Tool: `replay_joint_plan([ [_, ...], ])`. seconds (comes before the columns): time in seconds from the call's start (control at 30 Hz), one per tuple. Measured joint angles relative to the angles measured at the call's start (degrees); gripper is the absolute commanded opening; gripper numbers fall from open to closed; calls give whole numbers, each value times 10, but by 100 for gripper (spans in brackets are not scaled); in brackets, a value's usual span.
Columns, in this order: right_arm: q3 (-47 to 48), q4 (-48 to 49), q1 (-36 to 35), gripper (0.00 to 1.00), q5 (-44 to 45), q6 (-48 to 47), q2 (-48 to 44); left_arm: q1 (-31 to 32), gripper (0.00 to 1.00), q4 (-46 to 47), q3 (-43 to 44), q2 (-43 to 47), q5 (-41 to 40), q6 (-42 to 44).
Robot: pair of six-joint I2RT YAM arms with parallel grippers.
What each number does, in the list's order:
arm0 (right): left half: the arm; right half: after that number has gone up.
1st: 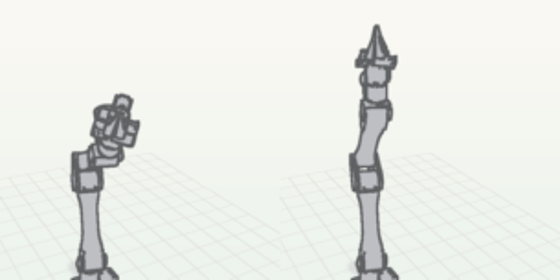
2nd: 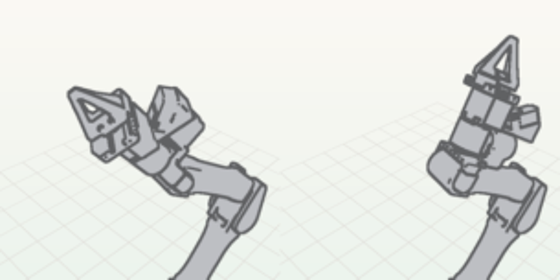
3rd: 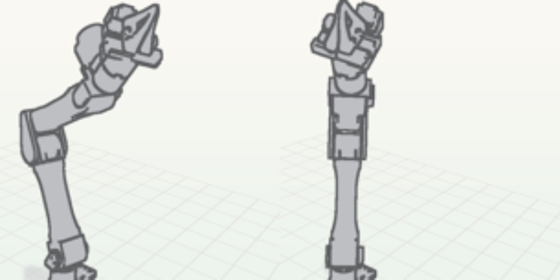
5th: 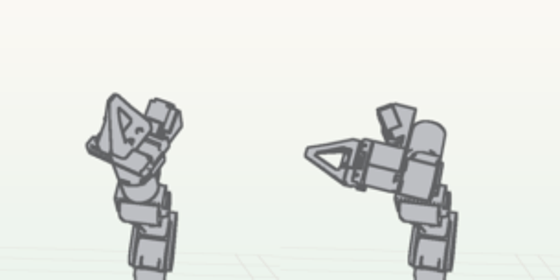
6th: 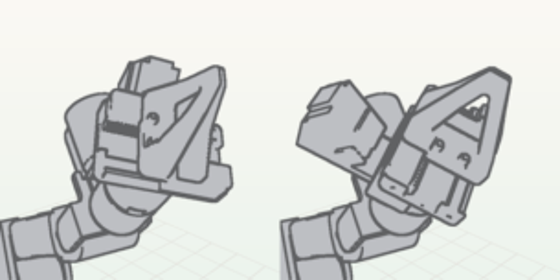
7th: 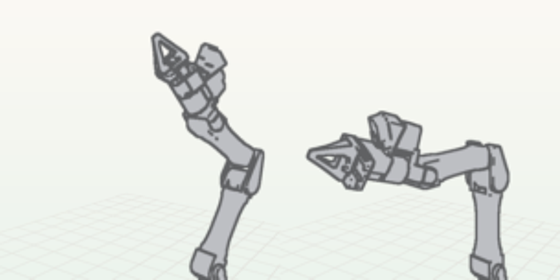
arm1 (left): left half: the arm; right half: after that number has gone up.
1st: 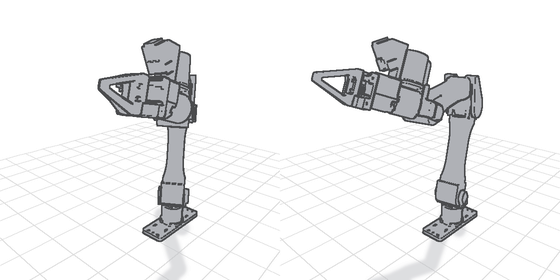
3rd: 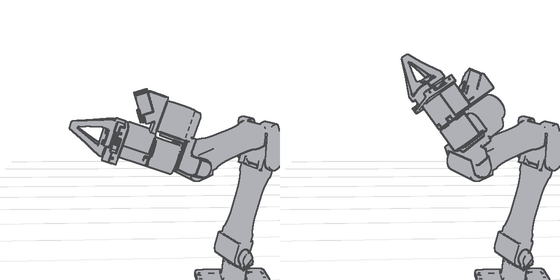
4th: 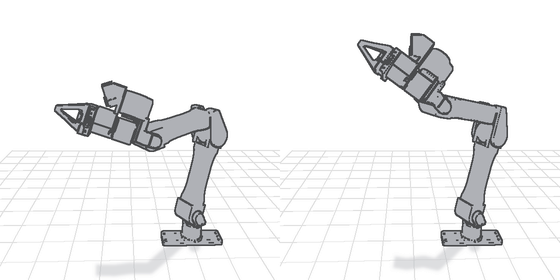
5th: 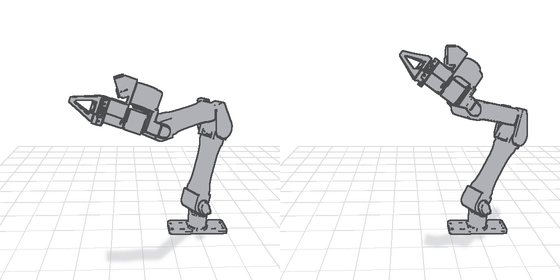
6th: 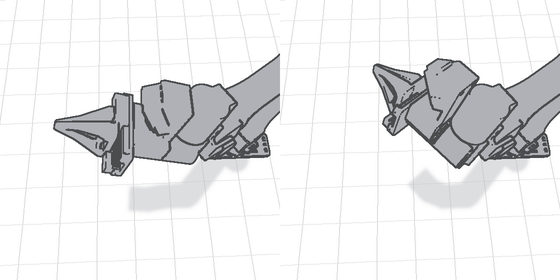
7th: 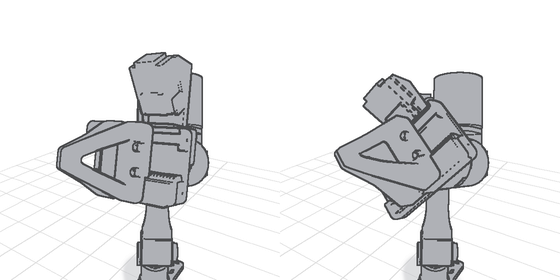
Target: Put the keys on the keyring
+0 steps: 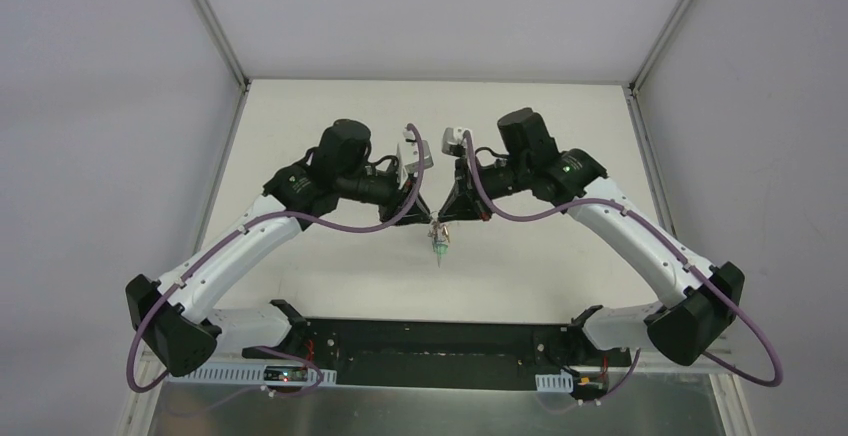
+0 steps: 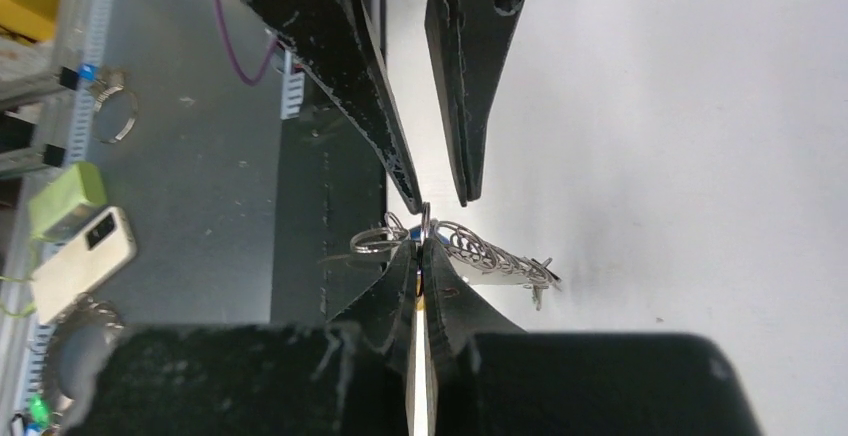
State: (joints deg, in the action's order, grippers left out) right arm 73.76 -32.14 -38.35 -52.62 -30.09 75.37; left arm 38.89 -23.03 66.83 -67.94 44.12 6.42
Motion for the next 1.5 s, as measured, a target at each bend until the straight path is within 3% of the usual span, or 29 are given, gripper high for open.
replay_joint_plan([
  [0.23, 36, -57, -38, 0, 75, -44, 15, 0, 24, -41, 3, 15, -26, 105],
  [0.53, 38, -68, -45, 0, 94, -56, 20, -11, 29, -13, -15, 19, 14, 142],
  [0.93, 38, -70, -45, 0, 94, -60, 26, -34, 55, 134, -98, 27, 98, 108],
  [1.07, 38, -72, -45, 0, 94, -60, 31, -34, 50, 179, -118, 28, 105, 78],
  [1.27, 38, -72, -45, 0, 93, -60, 32, -34, 24, 210, -124, 28, 110, 55],
  [1.5, 38, -72, -45, 0, 93, -60, 38, -34, 24, 210, -129, 33, 111, 56],
])
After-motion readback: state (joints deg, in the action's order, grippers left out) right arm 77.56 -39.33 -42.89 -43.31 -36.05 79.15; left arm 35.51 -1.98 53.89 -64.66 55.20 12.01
